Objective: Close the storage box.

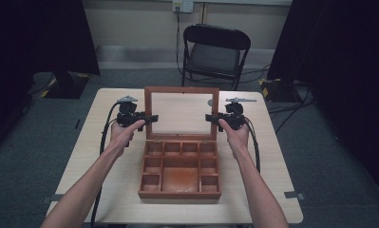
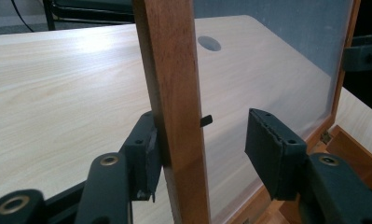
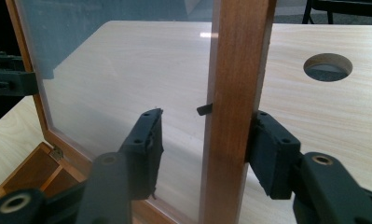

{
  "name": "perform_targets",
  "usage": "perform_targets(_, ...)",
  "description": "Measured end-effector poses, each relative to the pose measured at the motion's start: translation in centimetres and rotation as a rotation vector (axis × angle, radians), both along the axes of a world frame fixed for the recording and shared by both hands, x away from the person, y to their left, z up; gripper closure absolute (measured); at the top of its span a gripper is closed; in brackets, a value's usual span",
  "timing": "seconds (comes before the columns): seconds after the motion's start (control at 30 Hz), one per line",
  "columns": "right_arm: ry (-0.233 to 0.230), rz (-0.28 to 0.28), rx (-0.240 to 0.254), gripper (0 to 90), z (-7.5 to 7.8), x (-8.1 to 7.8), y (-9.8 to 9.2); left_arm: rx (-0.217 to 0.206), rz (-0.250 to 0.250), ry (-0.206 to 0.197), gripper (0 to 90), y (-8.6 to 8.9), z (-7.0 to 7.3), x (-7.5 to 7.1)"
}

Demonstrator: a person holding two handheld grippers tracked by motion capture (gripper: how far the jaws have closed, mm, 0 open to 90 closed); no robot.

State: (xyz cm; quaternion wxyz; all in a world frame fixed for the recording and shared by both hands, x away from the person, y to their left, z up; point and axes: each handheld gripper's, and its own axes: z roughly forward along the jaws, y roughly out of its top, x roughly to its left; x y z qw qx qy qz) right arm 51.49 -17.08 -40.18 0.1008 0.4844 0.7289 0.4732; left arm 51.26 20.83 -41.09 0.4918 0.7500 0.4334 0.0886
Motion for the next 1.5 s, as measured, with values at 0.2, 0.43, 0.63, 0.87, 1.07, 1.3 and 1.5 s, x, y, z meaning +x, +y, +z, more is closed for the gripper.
perform_targets(0.2,-0.014,-0.007,-0.030,53.4,0.5,-0.6,0.1,0.004,-0.009,-0.014,44.7,0.0,0.3,-0.6)
perform_targets(0.43,-0.027,0.000,-0.035,53.4,0.8,-1.2,0.0,-0.015,-0.033,-0.033,44.8,0.3,0.4,-1.2)
perform_targets(0.63,-0.039,0.025,-0.042,53.8,1.2,-1.9,-0.1,-0.019,-0.042,-0.053,46.9,0.4,0.7,-1.9)
perform_targets(0.87,-0.054,0.033,-0.067,49.8,1.6,-2.7,0.3,0.005,-0.059,-0.071,47.6,0.3,1.1,-2.7)
perform_targets(1.07,-0.061,0.033,-0.042,48.9,1.6,-3.3,0.1,0.032,-0.061,-0.096,49.3,0.2,1.2,-3.3)
perform_targets(1.3,-0.071,0.030,-0.025,48.2,1.5,-4.0,0.0,0.038,-0.054,-0.106,48.7,0.1,1.3,-3.9)
perform_targets(1.5,-0.071,0.033,-0.024,48.0,1.6,-4.4,-0.1,0.042,-0.058,-0.108,54.3,0.4,1.4,-4.0)
